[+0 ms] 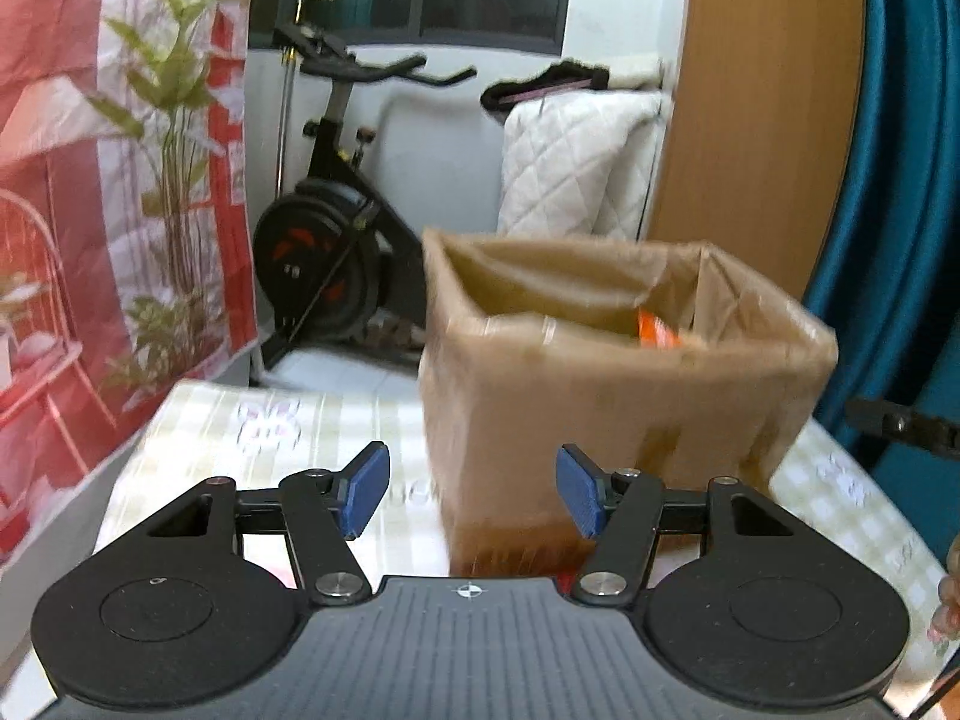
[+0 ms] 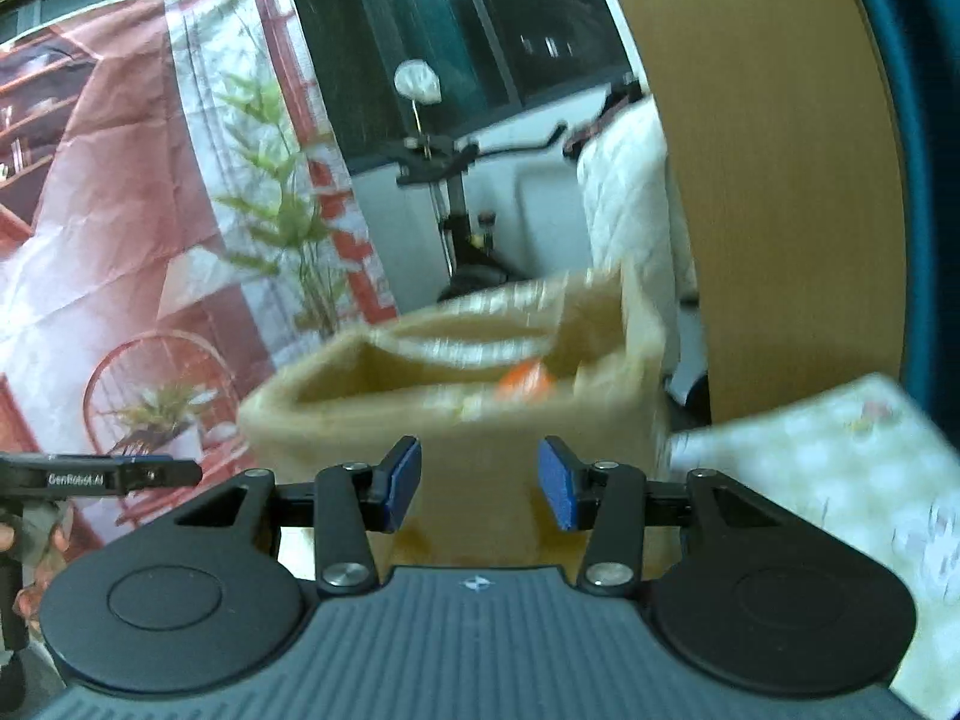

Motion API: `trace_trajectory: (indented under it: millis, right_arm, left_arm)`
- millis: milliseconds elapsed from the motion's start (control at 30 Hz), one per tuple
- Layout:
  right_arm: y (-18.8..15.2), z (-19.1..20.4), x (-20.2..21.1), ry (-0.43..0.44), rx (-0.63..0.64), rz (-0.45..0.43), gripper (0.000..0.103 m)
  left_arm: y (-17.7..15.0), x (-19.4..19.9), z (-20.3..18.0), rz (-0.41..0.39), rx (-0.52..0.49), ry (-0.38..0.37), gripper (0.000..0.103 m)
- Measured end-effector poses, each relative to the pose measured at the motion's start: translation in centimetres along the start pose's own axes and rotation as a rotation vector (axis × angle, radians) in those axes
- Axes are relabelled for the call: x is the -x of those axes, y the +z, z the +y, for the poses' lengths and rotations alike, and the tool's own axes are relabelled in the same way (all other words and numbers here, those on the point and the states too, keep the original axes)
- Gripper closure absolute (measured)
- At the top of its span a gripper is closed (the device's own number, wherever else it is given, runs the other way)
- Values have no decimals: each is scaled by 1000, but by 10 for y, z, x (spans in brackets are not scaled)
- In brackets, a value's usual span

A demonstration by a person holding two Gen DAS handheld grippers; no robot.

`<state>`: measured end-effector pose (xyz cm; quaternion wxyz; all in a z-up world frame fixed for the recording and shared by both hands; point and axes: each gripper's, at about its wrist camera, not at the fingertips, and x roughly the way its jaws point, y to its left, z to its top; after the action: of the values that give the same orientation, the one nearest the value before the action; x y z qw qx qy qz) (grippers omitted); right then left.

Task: Organize snacks
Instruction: 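Grasp the yellow candy packet with the left tool while the right tool grasps a red packet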

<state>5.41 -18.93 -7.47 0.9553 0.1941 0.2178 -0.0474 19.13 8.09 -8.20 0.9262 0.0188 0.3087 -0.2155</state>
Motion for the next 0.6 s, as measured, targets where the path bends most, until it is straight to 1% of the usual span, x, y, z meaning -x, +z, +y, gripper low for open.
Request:
trace_trajectory:
  millis: [100, 133, 267, 333, 433, 500, 567, 600]
  right_arm:
    - [-29, 6, -3, 12, -32, 80, 55]
    - [-40, 9, -9, 14, -37, 125, 55]
    - [-72, 20, -41, 41, -53, 280, 55]
    - [-85, 24, -61, 29, -54, 339, 51]
    - [-99, 28, -88, -38, -34, 371, 47]
    - [-106, 30, -105, -69, -55, 405, 46]
    - [-111, 33, -116, -63, -87, 424, 41]
    - [-114, 34, -117, -69, -79, 430, 37]
  left_arm:
    - [-19, -3, 6, 44, -3, 1, 43]
    - [-25, -4, 9, 58, 0, -1, 44]
    - [-48, -6, 19, 95, 36, -3, 44]
    - [-58, -7, 25, 102, 57, 3, 44]
    - [-69, -6, 33, 98, 74, 22, 44]
    - [-74, -6, 38, 101, 87, 31, 44]
    - [-80, -6, 44, 105, 98, 43, 44]
    - [-83, -6, 48, 109, 105, 46, 44]
